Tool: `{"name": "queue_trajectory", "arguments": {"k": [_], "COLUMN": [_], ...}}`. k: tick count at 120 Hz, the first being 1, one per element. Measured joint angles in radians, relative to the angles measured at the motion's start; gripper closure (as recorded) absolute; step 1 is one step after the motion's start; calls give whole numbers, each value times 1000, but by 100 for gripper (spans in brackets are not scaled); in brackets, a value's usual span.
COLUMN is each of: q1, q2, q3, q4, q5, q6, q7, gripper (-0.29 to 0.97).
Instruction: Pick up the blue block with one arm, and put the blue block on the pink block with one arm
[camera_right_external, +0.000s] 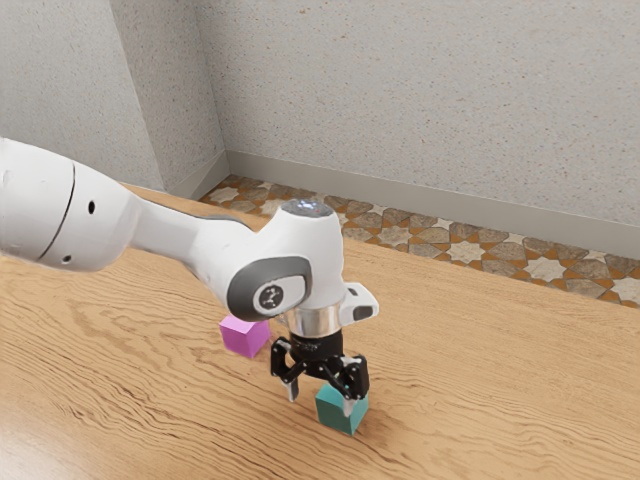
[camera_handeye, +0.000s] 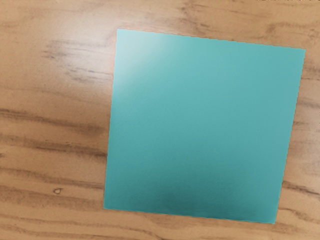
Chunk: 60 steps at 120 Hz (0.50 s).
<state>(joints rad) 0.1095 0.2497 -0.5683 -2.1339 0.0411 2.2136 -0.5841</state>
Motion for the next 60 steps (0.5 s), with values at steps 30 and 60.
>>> {"name": "queue_trajectory", "arguments": {"k": [30, 60], "q1": [-10, -110], "q2": [118, 147], "q3": [7, 108], "q4": [106, 129], "q5": [67, 86], "q6": [0, -2], "q7": [-55, -94], "gripper": [0, 14]}}
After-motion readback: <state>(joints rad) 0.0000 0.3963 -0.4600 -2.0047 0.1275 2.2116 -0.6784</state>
